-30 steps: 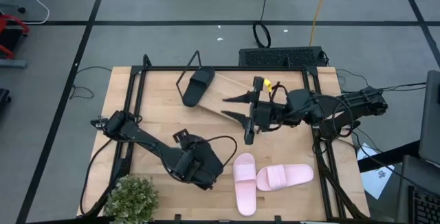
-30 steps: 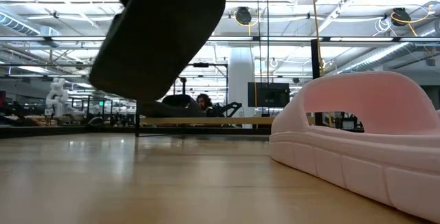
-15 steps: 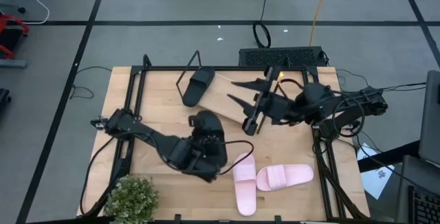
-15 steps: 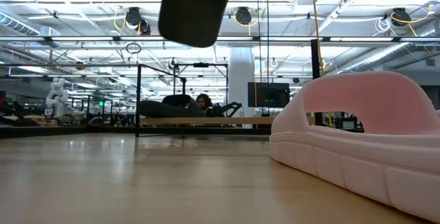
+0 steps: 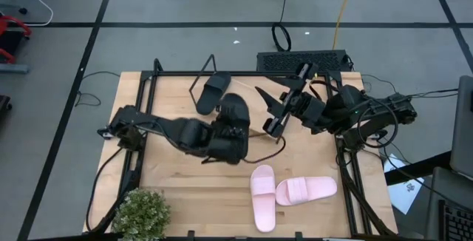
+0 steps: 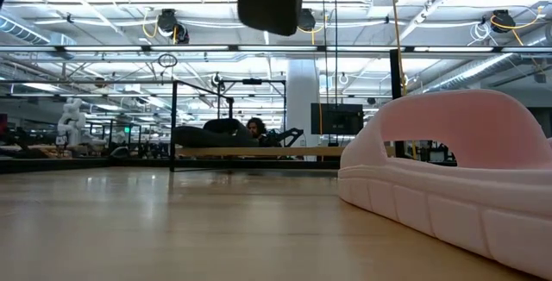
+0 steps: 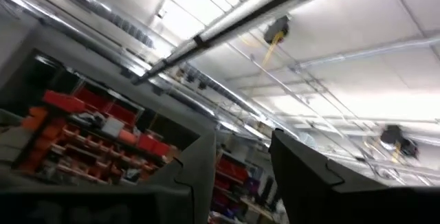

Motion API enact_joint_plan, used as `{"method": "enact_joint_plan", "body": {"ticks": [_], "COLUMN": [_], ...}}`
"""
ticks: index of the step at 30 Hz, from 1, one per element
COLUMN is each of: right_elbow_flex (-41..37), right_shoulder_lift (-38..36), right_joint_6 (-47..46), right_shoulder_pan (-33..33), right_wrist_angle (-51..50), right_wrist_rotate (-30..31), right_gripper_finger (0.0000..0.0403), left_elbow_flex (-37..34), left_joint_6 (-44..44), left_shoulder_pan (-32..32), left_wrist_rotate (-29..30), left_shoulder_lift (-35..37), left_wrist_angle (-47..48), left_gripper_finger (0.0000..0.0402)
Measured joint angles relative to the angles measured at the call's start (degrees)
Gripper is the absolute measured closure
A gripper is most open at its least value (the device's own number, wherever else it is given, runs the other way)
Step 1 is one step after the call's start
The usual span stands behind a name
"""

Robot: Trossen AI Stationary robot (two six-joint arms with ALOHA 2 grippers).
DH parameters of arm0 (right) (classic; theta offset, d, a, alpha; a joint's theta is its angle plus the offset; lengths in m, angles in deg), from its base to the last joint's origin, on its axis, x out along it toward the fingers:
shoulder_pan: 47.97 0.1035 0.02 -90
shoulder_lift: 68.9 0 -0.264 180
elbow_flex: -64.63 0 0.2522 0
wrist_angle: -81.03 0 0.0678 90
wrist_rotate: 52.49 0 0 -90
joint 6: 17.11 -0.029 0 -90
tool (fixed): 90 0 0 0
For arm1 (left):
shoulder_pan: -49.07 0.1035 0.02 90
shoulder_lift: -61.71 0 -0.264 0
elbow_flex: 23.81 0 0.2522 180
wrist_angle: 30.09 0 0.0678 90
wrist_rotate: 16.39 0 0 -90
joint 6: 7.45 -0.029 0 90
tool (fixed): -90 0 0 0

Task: Pick and place slides into the shelf
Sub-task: Put the black slides on the shelf

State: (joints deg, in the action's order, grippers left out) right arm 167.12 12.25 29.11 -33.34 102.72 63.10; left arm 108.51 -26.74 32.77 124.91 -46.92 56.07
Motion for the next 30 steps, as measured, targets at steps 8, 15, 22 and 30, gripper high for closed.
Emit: {"method": "enact_joint_plan", "body": {"ticks": [8,15,22,30], "right_elbow_flex": [0.00,0.00,0.00,0.00], "right_shoulder_lift": [0.00,0.00,-0.06,-2.35], "right_joint_6": [0.73,6.38,14.81,23.39], "right_shoulder_pan": [0.09,0.48,2.13,3.99], "right_wrist_angle": [1.03,1.42,6.49,11.70], "right_wrist_rotate": [1.95,11.35,16.54,21.71], "right_gripper_finger": [0.0273,0.0273,0.0273,0.0273], "left_elbow_flex": [0.00,0.00,-2.15,-14.44], "left_joint_6": [-12.81,-19.97,-25.02,-31.42], "left_shoulder_pan": [6.79,12.16,16.36,18.91], "left_wrist_rotate": [-7.31,-16.25,-21.53,-26.48], "left_shoulder_lift": [2.72,2.61,2.63,5.75], "left_wrist_angle": [-8.57,-14.48,-20.28,-33.12], "left_gripper_finger": [0.0402,0.0401,0.0401,0.0401]}}
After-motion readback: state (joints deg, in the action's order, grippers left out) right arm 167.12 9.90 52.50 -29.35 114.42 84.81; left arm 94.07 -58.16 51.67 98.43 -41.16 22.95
